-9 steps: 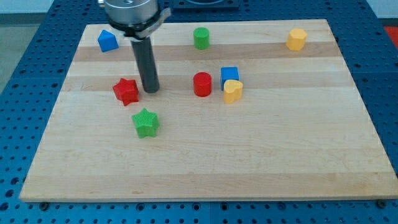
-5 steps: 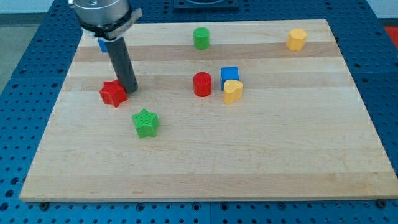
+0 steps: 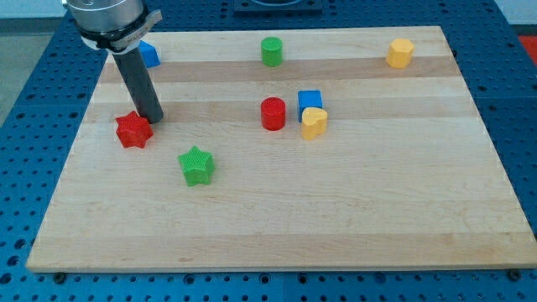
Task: Move the red star below the blue triangle
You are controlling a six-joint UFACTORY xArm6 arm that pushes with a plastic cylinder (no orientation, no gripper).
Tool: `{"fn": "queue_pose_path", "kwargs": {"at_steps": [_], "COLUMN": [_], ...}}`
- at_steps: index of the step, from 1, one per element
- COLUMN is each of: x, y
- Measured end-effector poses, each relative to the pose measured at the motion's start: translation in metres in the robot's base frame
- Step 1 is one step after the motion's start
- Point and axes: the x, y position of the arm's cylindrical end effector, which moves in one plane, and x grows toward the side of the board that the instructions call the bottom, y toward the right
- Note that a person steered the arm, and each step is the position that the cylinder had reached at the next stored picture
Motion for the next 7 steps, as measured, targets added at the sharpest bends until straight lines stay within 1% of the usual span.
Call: {"fn": "queue_pose_path", "kwargs": {"at_steps": [4,5,6,7], "x": [-0.001,-0.037,-0.067,-0.067], "y": [0.000,0.031,0.093,0.093]}}
